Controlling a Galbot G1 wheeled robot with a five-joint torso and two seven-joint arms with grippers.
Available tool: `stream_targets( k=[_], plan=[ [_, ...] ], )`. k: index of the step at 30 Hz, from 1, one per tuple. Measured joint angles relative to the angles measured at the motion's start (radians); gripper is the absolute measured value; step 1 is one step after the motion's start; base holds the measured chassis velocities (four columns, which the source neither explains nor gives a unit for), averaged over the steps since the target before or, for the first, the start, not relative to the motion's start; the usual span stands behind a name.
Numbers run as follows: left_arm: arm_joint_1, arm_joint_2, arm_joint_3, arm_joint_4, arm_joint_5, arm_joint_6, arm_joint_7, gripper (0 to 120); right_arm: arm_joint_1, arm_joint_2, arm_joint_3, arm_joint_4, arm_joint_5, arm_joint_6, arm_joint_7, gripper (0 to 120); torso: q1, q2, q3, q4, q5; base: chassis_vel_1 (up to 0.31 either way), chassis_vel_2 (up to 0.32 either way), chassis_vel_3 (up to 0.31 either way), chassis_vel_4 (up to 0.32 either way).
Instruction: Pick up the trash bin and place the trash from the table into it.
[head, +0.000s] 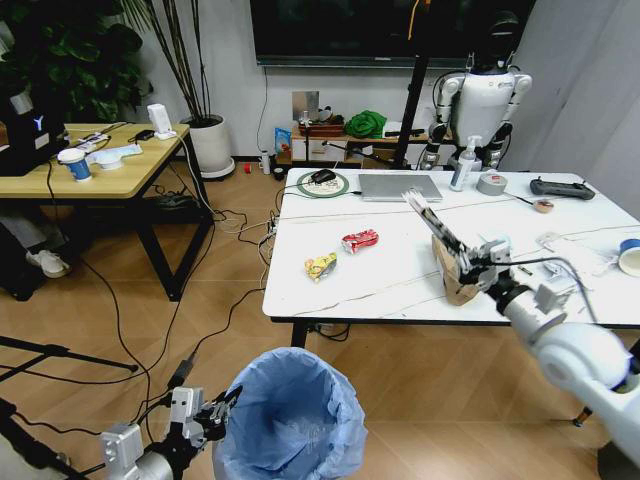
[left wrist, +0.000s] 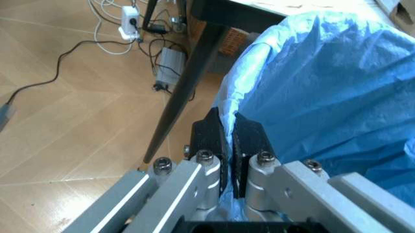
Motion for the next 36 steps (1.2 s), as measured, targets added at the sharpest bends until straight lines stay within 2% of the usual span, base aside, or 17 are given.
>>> stream_targets(
  k=[2,5,10,14,22,32,36],
  plan=[
    [-0.009,-0.008,0.004,0.005,-0.002,0.000,0.002,0,0.010,-0.028,0.000,0.022,-0.019,0.027,-0.062,0,0.000,0.000,0.000,0.0000,-0.0011,0.000,0.000,0.000,0.000],
    [-0.022,-0.013,0.016,0.013,-0.009,0.002,0.007,0,0.024,-0.049,-0.009,0.052,-0.056,0.045,-0.128,0,0.000,0.000,0.000,-0.0002,-0.0005,0.000,0.000,0.000,0.000],
    [-0.041,-0.018,0.041,0.031,-0.024,0.009,0.008,0,0.027,-0.055,-0.040,0.082,-0.131,0.061,-0.233,0,0.000,0.000,0.000,-0.0005,-0.0005,0.000,0.000,0.000,0.000],
    [-0.036,-0.030,0.039,0.028,-0.020,0.017,0.010,0,0.010,-0.048,-0.053,0.080,-0.293,0.099,-0.386,0,0.000,0.000,0.000,-0.0003,-0.0004,0.000,0.000,0.000,0.000],
    [-0.031,-0.035,0.020,0.012,-0.024,0.024,0.010,0,0.032,-0.053,-0.057,0.106,-0.449,0.142,-0.568,0,0.000,0.000,0.000,-0.0004,-0.0006,0.000,0.000,0.000,0.000],
    [-0.110,-0.021,0.038,0.057,-0.067,0.040,-0.006,0,0.061,-0.046,-0.058,0.098,-0.683,0.224,-0.673,0,0.000,0.000,0.000,-0.0004,-0.0004,0.000,0.000,0.000,0.000],
    [-0.178,-0.013,0.060,0.081,-0.103,0.048,-0.019,0,0.079,-0.033,-0.069,0.080,-0.702,0.234,-0.690,0,0.000,0.000,0.000,-0.0005,-0.0007,0.000,0.000,0.000,0.000]
  ],
)
